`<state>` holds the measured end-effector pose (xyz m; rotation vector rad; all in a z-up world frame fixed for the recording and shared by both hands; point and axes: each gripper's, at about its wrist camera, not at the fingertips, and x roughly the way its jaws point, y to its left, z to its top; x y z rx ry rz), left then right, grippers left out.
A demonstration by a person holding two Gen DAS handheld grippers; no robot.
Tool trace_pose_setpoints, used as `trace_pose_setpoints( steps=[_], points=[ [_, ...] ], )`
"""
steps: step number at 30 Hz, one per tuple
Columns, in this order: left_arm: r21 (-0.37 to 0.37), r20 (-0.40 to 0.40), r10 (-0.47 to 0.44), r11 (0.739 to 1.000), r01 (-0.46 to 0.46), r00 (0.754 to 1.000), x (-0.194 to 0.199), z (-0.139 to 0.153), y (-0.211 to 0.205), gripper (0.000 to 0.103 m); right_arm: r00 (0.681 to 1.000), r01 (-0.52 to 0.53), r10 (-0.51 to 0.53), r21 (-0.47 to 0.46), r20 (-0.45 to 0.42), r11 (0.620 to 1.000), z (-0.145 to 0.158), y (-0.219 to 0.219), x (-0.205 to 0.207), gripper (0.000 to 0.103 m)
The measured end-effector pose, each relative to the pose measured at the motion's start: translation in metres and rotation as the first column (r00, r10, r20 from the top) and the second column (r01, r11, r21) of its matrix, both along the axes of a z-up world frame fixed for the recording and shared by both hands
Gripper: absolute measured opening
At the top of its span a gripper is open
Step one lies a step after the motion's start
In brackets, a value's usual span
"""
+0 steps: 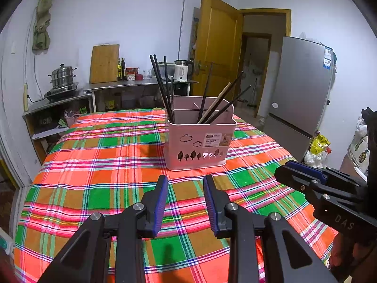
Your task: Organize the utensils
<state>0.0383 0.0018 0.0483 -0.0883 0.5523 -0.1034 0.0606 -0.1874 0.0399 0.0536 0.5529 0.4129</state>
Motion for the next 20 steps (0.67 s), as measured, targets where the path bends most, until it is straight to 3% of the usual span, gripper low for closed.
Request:
trace_pose_setpoints(
  steps=[20],
  points=[
    [0.007,0.009,-0.013,1.000,0.013,1.000,-0.0006,0.0003,0.0002,0.031,1.000,-0.001,0.001,-0.002,-0.002,1.000,-0.0005,-0.0007,0.0005,0.028]
  ],
)
